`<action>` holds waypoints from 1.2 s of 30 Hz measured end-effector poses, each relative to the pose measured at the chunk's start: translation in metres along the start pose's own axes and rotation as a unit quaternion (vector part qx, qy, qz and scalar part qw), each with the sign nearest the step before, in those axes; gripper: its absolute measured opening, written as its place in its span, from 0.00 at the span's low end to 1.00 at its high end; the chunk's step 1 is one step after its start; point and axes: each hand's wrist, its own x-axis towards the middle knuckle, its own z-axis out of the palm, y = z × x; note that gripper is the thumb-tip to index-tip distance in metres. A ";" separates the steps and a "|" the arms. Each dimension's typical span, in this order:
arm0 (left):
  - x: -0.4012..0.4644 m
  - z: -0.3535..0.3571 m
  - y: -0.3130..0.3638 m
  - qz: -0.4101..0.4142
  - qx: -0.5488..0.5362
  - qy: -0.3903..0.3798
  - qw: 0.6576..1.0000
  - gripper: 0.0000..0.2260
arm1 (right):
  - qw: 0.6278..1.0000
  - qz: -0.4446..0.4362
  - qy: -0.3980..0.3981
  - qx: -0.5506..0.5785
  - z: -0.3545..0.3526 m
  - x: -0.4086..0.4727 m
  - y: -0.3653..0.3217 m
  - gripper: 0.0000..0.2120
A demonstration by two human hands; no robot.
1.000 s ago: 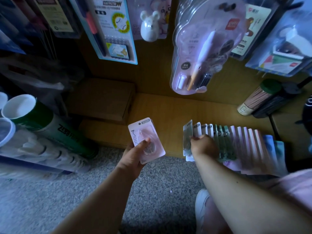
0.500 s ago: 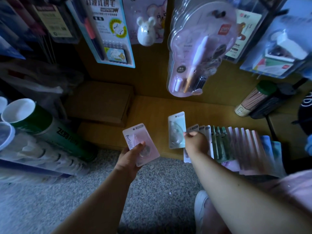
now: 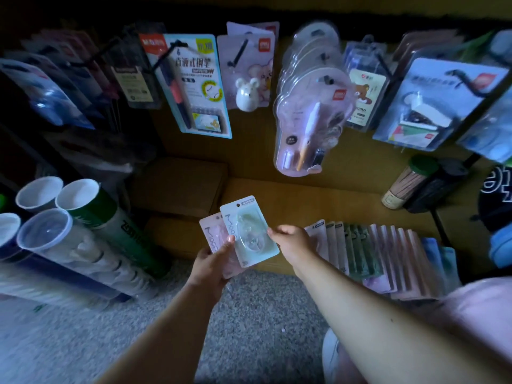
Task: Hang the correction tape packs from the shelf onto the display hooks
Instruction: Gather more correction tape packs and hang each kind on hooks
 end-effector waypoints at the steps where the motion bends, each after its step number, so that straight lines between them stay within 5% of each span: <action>1: -0.004 0.002 0.003 0.005 0.002 -0.010 1.000 0.25 | 1.000 -0.009 -0.006 -0.007 -0.001 -0.004 -0.001 0.14; 7: -0.028 0.011 0.013 0.029 -0.009 -0.055 0.998 0.27 | 0.998 -0.049 -0.043 -0.025 -0.007 -0.027 -0.017 0.11; 12: -0.056 0.019 0.021 0.044 -0.006 -0.083 0.996 0.24 | 0.993 -0.102 -0.066 -0.014 -0.010 -0.053 -0.038 0.22; 17: -0.085 0.024 0.034 0.062 -0.003 -0.106 0.992 0.17 | 0.986 -0.115 -0.116 0.032 -0.018 -0.080 -0.055 0.17; 23: -0.114 0.026 0.051 0.123 0.021 -0.123 0.985 0.22 | 0.976 -0.147 -0.127 0.096 -0.025 -0.106 -0.068 0.22; 30: -0.144 0.031 0.077 0.174 0.027 -0.157 0.972 0.23 | 0.955 -0.194 -0.118 0.190 -0.031 -0.131 -0.088 0.16; 36: -0.168 0.038 0.096 0.169 -0.035 -0.278 0.945 0.26 | 0.934 -0.226 -0.110 0.253 -0.043 -0.144 -0.112 0.08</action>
